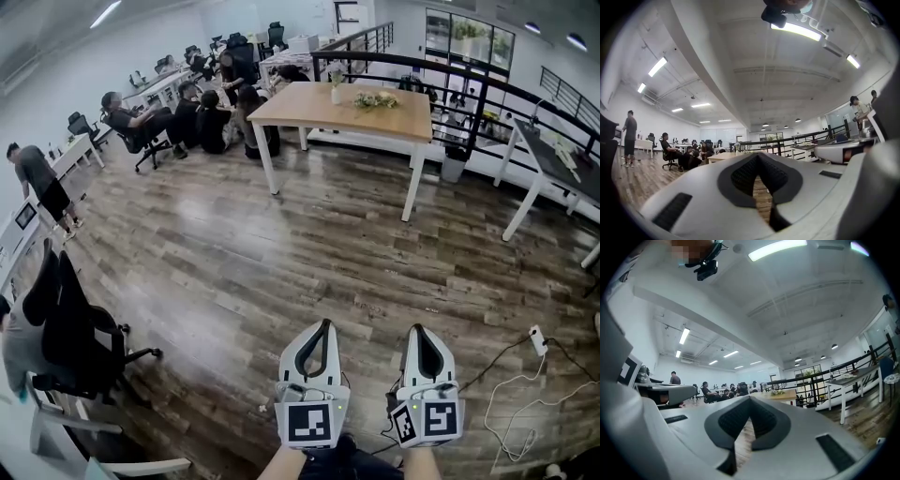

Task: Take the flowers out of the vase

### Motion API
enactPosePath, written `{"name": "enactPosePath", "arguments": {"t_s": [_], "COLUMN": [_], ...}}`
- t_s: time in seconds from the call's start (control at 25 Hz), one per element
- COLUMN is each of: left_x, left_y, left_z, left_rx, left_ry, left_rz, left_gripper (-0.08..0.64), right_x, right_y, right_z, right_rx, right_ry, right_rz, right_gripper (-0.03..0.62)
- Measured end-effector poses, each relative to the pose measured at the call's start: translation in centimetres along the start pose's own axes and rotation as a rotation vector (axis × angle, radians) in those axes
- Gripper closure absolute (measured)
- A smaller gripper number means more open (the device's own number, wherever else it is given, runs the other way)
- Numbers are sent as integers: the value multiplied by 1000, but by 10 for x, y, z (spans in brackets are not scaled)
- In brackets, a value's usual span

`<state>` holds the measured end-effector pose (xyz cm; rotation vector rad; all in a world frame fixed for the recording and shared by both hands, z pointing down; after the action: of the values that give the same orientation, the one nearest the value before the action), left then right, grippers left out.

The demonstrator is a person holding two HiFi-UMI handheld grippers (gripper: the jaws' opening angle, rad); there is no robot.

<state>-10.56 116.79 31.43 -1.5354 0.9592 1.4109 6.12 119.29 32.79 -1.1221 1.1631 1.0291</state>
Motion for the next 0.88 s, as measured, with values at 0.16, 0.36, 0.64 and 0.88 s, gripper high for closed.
{"name": "enactPosePath", "arguments": {"t_s": [0.16,0.36,0.64,0.88], "left_x": [-5,-6,-7,-10], "left_y": [13,34,71,108], "left_z": [-15,-49,-106,-153], "left_rx": [-3,-9,-32,-54], "left_ry": [1,-5,-4,0], "left_rz": [6,18,38,50], "left_gripper": [527,527,528,527], "right_x": [-5,-7,-8,-16], "right_y": [6,6,14,24], "right_z": [-16,-53,-120,-178], "right_rx": [-5,-16,-29,-43], "right_ry": [11,17,20,28], "right_rz": [5,20,40,23], "right_gripper": [601,601,601,601]}}
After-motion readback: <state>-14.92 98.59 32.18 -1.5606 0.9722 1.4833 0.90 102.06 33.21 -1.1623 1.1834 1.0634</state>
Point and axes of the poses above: the fingertips, and each gripper's own axes: z backward along the fingers, y to its left, x out of its top, the point moved 4 cm from there along z, backward along the fingers, and after that the axes turned 2 degrees about x, right-handed, at the moved point
